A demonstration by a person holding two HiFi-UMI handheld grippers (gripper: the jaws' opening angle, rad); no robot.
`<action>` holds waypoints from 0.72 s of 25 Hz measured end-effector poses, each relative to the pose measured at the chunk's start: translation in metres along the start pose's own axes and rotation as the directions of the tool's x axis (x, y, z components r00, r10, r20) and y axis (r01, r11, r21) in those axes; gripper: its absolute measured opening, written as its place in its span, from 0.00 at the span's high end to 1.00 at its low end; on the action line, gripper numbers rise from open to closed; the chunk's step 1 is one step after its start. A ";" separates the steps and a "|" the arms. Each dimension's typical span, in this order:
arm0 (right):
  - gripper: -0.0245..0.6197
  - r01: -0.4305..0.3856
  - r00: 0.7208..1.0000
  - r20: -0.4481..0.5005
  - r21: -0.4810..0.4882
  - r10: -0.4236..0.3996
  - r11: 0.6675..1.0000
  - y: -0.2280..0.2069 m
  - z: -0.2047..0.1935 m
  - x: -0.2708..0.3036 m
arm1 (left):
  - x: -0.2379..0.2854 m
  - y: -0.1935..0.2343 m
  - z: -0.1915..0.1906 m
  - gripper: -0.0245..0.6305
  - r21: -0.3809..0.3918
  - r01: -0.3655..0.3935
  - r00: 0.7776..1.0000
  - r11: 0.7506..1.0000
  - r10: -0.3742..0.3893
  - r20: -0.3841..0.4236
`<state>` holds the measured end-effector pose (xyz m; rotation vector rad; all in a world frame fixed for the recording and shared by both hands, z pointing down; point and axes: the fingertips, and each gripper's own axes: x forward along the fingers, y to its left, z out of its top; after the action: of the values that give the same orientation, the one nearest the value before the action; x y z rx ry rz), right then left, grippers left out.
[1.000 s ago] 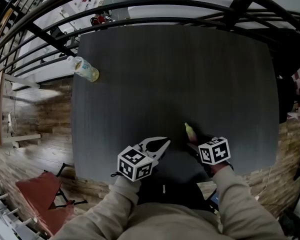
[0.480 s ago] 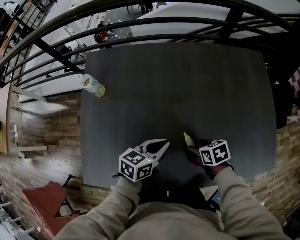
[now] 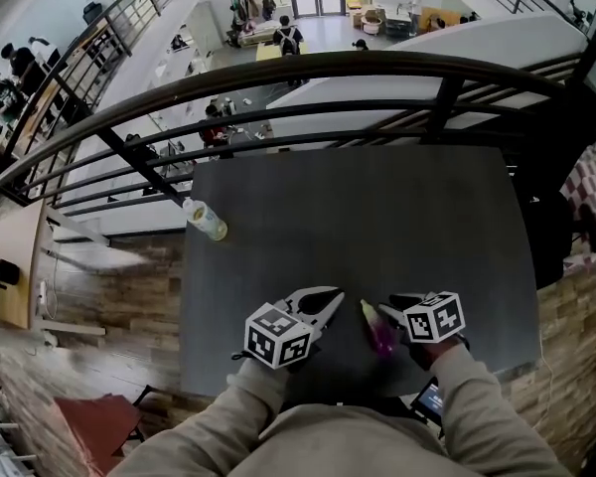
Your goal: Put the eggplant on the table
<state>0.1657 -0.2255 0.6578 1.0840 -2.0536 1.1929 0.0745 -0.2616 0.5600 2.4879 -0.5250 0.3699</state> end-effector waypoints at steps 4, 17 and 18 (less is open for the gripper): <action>0.94 -0.082 0.988 0.123 -0.054 0.088 0.995 0.020 0.039 -0.030 | -0.006 -0.005 0.032 0.95 0.054 -0.005 0.999 0.999 0.003 0.041; 0.94 -0.223 0.805 0.498 -0.250 0.323 0.942 0.080 0.154 -0.185 | -0.031 -0.054 0.162 0.95 0.270 0.027 0.978 0.963 -0.081 0.192; 0.94 -0.217 0.790 0.515 -0.275 0.334 0.937 0.088 0.160 -0.199 | -0.034 -0.062 0.170 0.95 0.288 0.035 0.975 0.957 -0.096 0.200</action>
<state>0.1928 -0.2658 0.3921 1.1495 -2.8007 0.8163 0.0970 -0.3030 0.3815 2.8352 -0.5001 0.1610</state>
